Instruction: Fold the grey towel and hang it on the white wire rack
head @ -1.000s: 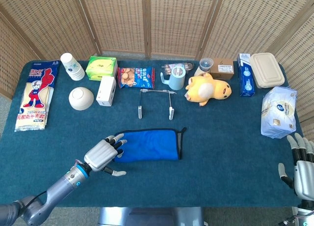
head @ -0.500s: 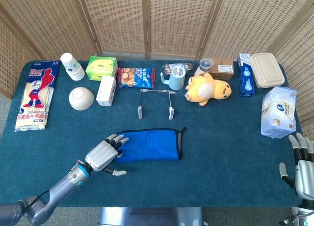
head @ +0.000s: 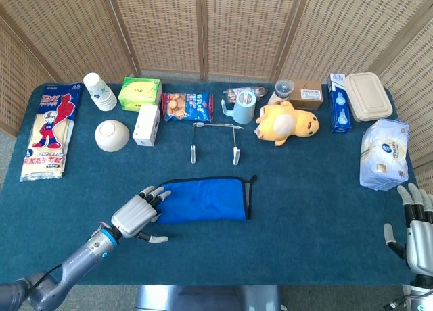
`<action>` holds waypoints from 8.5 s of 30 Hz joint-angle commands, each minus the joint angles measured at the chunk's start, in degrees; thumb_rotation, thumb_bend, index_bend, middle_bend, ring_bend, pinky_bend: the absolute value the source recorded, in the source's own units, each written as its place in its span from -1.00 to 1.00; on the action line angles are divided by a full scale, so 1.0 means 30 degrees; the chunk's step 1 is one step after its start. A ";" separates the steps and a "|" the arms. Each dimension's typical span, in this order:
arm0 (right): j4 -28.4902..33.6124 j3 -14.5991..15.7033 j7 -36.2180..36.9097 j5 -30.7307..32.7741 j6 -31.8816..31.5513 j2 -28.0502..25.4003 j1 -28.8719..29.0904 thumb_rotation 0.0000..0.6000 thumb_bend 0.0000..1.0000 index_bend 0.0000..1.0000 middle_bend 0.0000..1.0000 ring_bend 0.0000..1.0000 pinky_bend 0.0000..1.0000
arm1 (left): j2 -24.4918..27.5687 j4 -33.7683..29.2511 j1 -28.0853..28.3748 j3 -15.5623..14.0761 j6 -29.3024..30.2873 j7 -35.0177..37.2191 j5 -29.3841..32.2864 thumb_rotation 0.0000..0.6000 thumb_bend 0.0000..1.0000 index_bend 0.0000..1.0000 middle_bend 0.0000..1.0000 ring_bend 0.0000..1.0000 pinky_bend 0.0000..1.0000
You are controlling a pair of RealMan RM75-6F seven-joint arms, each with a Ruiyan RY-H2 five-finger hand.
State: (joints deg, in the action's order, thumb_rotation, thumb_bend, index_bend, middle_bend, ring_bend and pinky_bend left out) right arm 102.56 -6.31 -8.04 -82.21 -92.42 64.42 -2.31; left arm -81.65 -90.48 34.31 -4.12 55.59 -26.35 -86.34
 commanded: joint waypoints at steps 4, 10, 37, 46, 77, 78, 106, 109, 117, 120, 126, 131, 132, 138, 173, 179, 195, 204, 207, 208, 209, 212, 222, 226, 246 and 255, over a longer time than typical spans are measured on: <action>0.0090 0.0028 0.0116 -0.0086 -0.0086 -0.0028 -0.0053 1.00 -0.21 -0.87 -0.90 -1.00 -1.00 | 0.0792 -0.0691 -0.0399 -0.0037 0.0577 -0.0491 0.0252 -1.00 -0.60 0.14 -0.87 -1.00 -0.74; 0.0394 0.0325 0.0897 -0.1203 0.0346 -0.0332 0.0288 1.00 -0.21 -0.81 -0.89 -1.00 -1.00 | 0.0689 -0.0777 -0.0679 0.0484 0.2430 0.0809 -0.1058 -1.00 -0.60 -0.03 -0.86 -1.00 -0.71; 0.2198 0.0868 0.1106 -0.3859 1.0614 -0.0868 0.7464 0.71 -0.12 -0.67 -0.91 -1.00 -1.00 | 0.2820 -0.2544 -0.4876 0.0218 1.0589 0.6643 -0.4365 -1.00 -0.60 -0.17 -0.54 -0.70 -0.22; 0.2122 0.0580 0.0265 -0.2975 1.3510 0.0200 0.9820 0.24 -0.10 -0.71 -0.96 -1.00 -1.00 | 0.2752 -0.2368 -0.5589 0.0466 1.1358 0.7326 -0.4506 -1.00 -0.60 -0.16 -0.51 -0.67 -0.18; -0.0222 0.0037 -0.6461 0.2693 1.7726 0.4809 1.5527 0.17 -0.10 -0.77 -1.00 -1.00 -1.00 | 0.2335 -0.1688 -0.6011 0.1138 1.0817 0.8599 -0.4315 -1.00 -0.60 -0.18 -0.59 -0.79 -0.27; -0.0291 0.0080 -0.6690 0.2794 1.7748 0.4880 1.5629 0.17 -0.10 -0.77 -1.00 -1.00 -1.00 | 0.2336 -0.1688 -0.6020 0.1140 1.0808 0.8605 -0.4313 -1.00 -0.60 -0.18 -0.60 -0.79 -0.27; -0.0157 0.2472 -1.1538 0.7327 1.7331 0.4098 1.8117 0.17 -0.09 -0.62 -1.00 -1.00 -1.00 | 0.2098 -0.1642 -0.6016 0.1378 1.0333 0.8643 -0.4434 -1.00 -0.60 -0.18 -0.63 -0.80 -0.29; 0.0209 0.2456 -1.1421 0.7408 1.7226 0.3962 1.8216 0.18 -0.09 -0.62 -1.00 -1.00 -1.00 | 0.2090 -0.1627 -0.6015 0.1386 1.0320 0.8627 -0.4450 -1.00 -0.60 -0.18 -0.63 -0.81 -0.29; 0.0868 0.1604 -0.9570 0.7323 1.7182 0.3634 1.8673 0.18 -0.09 -0.63 -1.00 -1.00 -1.00 | 0.2177 -0.1664 -0.6095 0.1420 1.0385 0.8625 -0.4450 -1.00 -0.60 -0.18 -0.63 -0.81 -0.30; 0.0773 0.1443 -0.8956 0.7273 1.7151 0.3583 1.8704 0.17 -0.09 -0.63 -1.00 -1.00 -1.00 | 0.2231 -0.1656 -0.6125 0.1430 1.0405 0.8620 -0.4436 -1.00 -0.60 -0.18 -0.63 -0.81 -0.30; -0.0049 0.1341 -0.8320 0.6706 1.6531 0.3603 1.8571 0.19 -0.10 -0.63 -1.00 -1.00 -1.00 | 0.2220 -0.1670 -0.6113 0.1431 1.0337 0.8615 -0.4473 -1.00 -0.60 -0.18 -0.63 -0.81 -0.30; -0.0796 0.1465 -0.8250 0.6428 1.6293 0.3791 1.8550 0.18 -0.09 -0.63 -1.00 -1.00 -1.00 | 0.2204 -0.1722 -0.6129 0.1450 1.0371 0.8534 -0.4529 -1.00 -0.60 -0.18 -0.63 -0.81 -0.30; -0.0968 0.1479 -0.8232 0.6382 1.6237 0.3844 1.8545 0.19 -0.10 -0.63 -1.00 -1.00 -1.00 | 0.2209 -0.1735 -0.6135 0.1447 1.0365 0.8517 -0.4530 -1.00 -0.60 -0.18 -0.63 -0.81 -0.31; -0.2382 0.1775 -0.8122 0.6229 1.6392 0.4542 1.8588 0.18 -0.10 -0.65 -1.00 -1.00 -1.00 | 0.2281 -0.1873 -0.6197 0.1411 1.0377 0.8385 -0.4582 -1.00 -0.60 -0.18 -0.63 -0.82 -0.31; -0.4406 0.2909 -1.0882 1.0161 1.6834 0.5454 2.0235 0.17 -0.01 -0.50 -0.96 -1.00 -1.00 | 0.2411 -0.1844 -0.6386 0.1417 1.0538 0.8535 -0.4805 -1.00 -0.60 -0.18 -0.65 -0.85 -0.33; -0.4124 0.3081 -1.1048 1.0403 1.6547 0.5202 2.0244 0.17 0.00 -0.45 -0.96 -1.00 -1.00 | 0.2353 -0.1807 -0.6336 0.1420 1.0476 0.8526 -0.4868 -1.00 -0.60 -0.18 -0.65 -0.85 -0.34; -0.3848 0.2643 -1.0031 0.9285 1.6098 0.4896 2.0144 0.20 -0.03 -0.64 -0.95 -1.00 -1.00 | 0.2385 -0.1851 -0.6061 0.1355 0.9919 0.7748 -0.5089 -1.00 -0.60 -0.18 -0.65 -0.85 -0.35; -0.2750 0.2927 -1.0142 0.9200 1.5488 0.4035 1.9777 0.20 -0.03 -0.63 -0.95 -1.00 -1.00 | 0.2482 -0.1973 -0.5993 0.1307 0.9663 0.7714 -0.4955 -1.00 -0.60 -0.18 -0.64 -0.85 -0.35; -0.2080 0.3078 -1.0268 0.9154 1.5217 0.3655 1.9616 0.20 -0.03 -0.62 -0.95 -1.00 -1.00 | 0.2489 -0.1907 -0.5928 0.1338 0.9556 0.7698 -0.4906 -0.99 -0.60 -0.18 -0.64 -0.85 -0.35; -0.1815 0.3128 -1.0254 0.9185 1.5181 0.3508 1.9558 0.19 -0.03 -0.61 -0.95 -1.00 -1.00 | 0.2527 -0.1886 -0.5888 0.1326 0.9462 0.7642 -0.4902 -0.99 -0.60 -0.18 -0.64 -0.85 -0.35; -0.1546 0.3183 -1.0247 0.9220 1.5156 0.3356 1.9506 0.20 -0.03 -0.60 -0.95 -1.00 -1.00 | 0.2599 -0.1854 -0.5852 0.1316 0.9358 0.7473 -0.4899 -0.99 -0.60 -0.18 -0.64 -0.85 -0.35; -0.0431 0.3464 -1.0352 0.9064 1.5063 0.2899 1.9353 0.20 -0.03 -0.59 -0.95 -1.00 -1.00 | 0.2747 -0.1870 -0.5776 0.1495 0.9336 0.7069 -0.4838 -0.99 -0.60 -0.18 -0.64 -0.85 -0.36; 0.1365 0.4017 -1.1376 0.9015 1.4737 0.2559 1.9312 0.20 -0.03 -0.60 -0.95 -1.00 -1.00 | 0.3294 -0.2072 -0.5568 0.1578 0.8926 0.6613 -0.4619 -0.80 -0.60 -0.17 -0.64 -0.85 -0.37; 0.1521 0.4026 -1.1519 0.9044 1.4356 0.2483 1.9199 0.20 -0.03 -0.61 -0.95 -1.00 -1.00 | 0.3491 -0.2130 -0.5582 0.1499 0.8827 0.6146 -0.4652 0.13 -0.60 -0.17 -0.64 -0.85 -0.38; 0.2649 0.3312 -0.7677 0.7220 0.9216 -0.0104 1.5271 0.21 -0.03 -0.95 -0.99 -1.00 -1.00 | 0.3757 -0.1464 -0.6086 0.1220 0.8680 0.4193 -0.4024 0.95 -0.59 -0.56 -0.72 -0.89 -0.72; 0.1750 0.3435 -0.4384 0.5365 0.6049 -0.0872 1.1861 0.36 -0.03 -1.00 -1.00 -1.00 -1.00 | 0.4079 -0.1179 -0.6818 0.0967 0.8934 0.3738 -0.3286 1.00 -0.59 -0.70 -0.80 -0.93 -0.78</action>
State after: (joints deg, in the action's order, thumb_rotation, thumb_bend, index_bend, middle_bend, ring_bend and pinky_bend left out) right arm 108.63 3.86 -22.87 -64.79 -72.30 62.52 35.31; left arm -69.45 -94.05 13.89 -1.18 82.37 -15.10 -96.24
